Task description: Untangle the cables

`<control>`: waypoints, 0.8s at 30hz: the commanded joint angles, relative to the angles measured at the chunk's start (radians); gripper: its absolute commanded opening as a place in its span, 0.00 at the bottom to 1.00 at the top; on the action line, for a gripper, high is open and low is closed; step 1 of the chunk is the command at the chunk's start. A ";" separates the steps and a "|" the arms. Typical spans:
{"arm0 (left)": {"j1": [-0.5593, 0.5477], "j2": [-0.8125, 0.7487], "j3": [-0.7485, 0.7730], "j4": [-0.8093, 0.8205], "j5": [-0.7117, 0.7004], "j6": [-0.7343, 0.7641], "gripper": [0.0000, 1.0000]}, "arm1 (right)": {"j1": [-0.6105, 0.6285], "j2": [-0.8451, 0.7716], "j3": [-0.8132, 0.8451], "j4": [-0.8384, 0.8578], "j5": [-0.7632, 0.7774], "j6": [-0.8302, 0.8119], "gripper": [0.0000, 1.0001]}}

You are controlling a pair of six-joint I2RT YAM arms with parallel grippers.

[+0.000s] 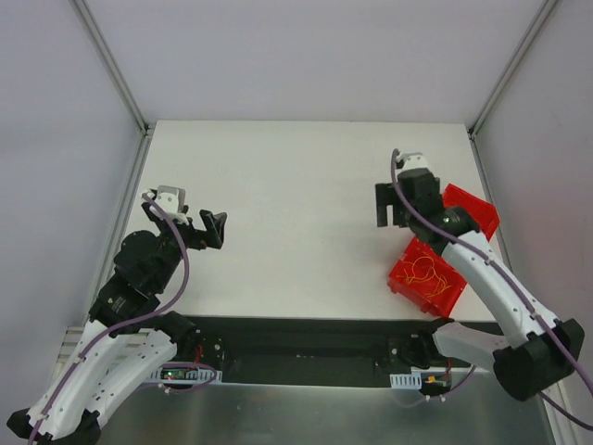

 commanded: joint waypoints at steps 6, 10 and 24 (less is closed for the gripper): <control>0.002 0.042 -0.077 0.140 0.026 0.048 0.99 | 0.293 -0.401 -0.325 0.199 -0.195 0.112 0.96; 0.002 -0.026 -0.158 0.263 0.020 0.042 0.99 | 0.311 -0.626 -0.506 0.297 -0.281 0.181 0.96; 0.002 -0.414 -0.620 0.723 0.204 -0.340 0.99 | 0.311 -1.237 -0.738 0.256 -0.160 0.294 0.96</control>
